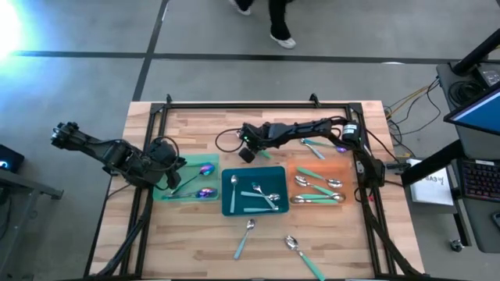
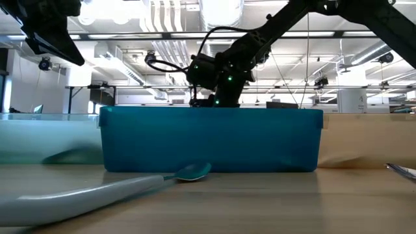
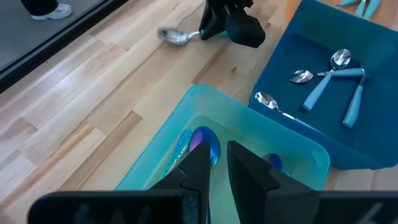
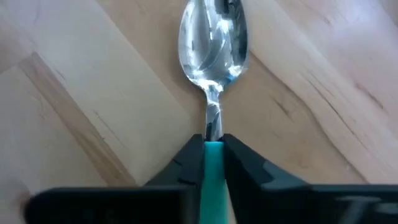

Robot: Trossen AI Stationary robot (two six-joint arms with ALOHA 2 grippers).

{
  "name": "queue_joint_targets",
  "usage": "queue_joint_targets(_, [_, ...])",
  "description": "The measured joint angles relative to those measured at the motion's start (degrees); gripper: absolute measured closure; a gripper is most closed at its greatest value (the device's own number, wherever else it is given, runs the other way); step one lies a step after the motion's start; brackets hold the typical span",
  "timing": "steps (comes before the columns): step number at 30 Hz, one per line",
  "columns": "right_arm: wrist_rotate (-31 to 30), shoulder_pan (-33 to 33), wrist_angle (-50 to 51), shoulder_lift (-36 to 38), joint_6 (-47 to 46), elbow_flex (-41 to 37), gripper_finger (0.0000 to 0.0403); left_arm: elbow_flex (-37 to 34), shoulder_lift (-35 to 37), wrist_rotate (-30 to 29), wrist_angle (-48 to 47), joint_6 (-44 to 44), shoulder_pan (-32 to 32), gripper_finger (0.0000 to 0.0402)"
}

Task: Sort silverware by color (type)
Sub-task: Put the green spoon into the orange bin

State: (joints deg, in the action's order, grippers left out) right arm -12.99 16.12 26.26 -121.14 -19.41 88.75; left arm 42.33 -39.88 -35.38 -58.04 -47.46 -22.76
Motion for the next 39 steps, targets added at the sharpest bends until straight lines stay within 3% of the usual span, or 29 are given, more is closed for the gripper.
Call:
queue_joint_targets(2, [0.19, 0.12, 0.14, 0.06, 0.93, -0.04, 0.0374, 0.0, 0.0, -0.04, 0.0, -0.02, 0.0, 0.0363])
queue_joint_targets(11, [0.79, 0.54, 2.83, 2.42, 7.15, 1.33, 0.0375, 0.0, -0.02, -0.09, 0.04, -0.02, 0.0, 0.0363])
queue_joint_targets(17, [1.09, 0.5, 6.33, 11.55, 12.4, 1.9, 0.0375, -0.12, -0.32, -0.11, 0.39, -0.28, 0.0, 0.0363])
queue_joint_targets(23, [2.47, -1.31, 19.88, 20.97, 14.27, 1.73, 0.0375, -0.73, -1.76, -0.29, 1.76, -0.44, 0.0, 0.0363])
queue_joint_targets(32, [6.21, -8.55, 39.22, 31.72, 4.04, -3.35, 0.0375, -1.2, -6.53, -0.72, 2.81, 0.07, 0.0, 0.0363])
queue_joint_targets(39, [7.52, -16.32, 40.79, 38.07, -6.52, -11.77, 0.0375, -0.76, -9.86, -0.68, 5.41, 0.05, 0.0, 0.0363])
